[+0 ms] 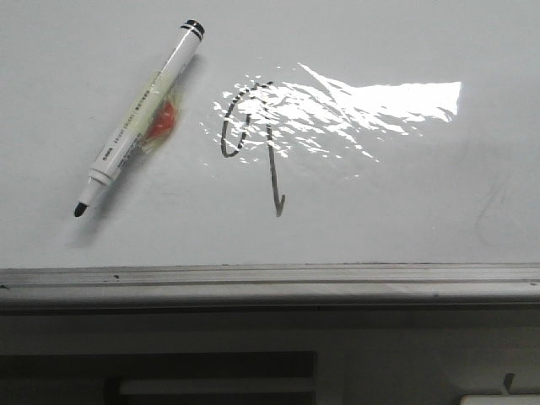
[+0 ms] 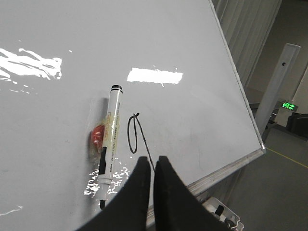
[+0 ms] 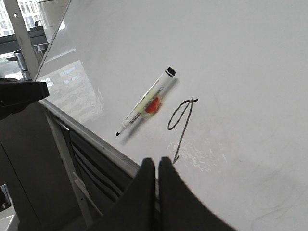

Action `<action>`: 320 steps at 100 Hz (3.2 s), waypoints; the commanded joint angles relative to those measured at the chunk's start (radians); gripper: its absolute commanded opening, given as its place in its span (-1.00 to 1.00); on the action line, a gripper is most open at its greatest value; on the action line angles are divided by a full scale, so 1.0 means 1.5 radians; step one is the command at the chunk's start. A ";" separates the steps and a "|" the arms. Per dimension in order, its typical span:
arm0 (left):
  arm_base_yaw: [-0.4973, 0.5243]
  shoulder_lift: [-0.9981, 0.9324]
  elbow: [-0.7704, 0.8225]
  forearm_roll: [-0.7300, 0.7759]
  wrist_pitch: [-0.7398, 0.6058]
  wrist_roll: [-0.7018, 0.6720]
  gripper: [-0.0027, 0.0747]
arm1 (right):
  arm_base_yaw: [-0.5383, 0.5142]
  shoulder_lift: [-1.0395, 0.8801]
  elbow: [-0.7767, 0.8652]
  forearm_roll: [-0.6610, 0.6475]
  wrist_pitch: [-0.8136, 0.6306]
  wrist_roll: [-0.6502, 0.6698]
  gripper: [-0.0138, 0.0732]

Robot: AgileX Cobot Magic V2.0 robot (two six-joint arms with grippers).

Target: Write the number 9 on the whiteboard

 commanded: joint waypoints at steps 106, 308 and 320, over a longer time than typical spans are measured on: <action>0.343 -0.045 0.048 -0.016 0.010 0.192 -0.98 | 0.003 0.004 -0.018 -0.007 -0.048 -0.003 -0.76; 0.561 -0.156 0.048 -0.021 0.323 0.132 -0.98 | 0.003 0.004 -0.018 -0.007 -0.053 -0.003 -0.76; 0.561 -0.156 0.048 -0.021 0.323 0.132 -0.98 | 0.003 0.004 -0.018 -0.007 -0.063 -0.003 -0.76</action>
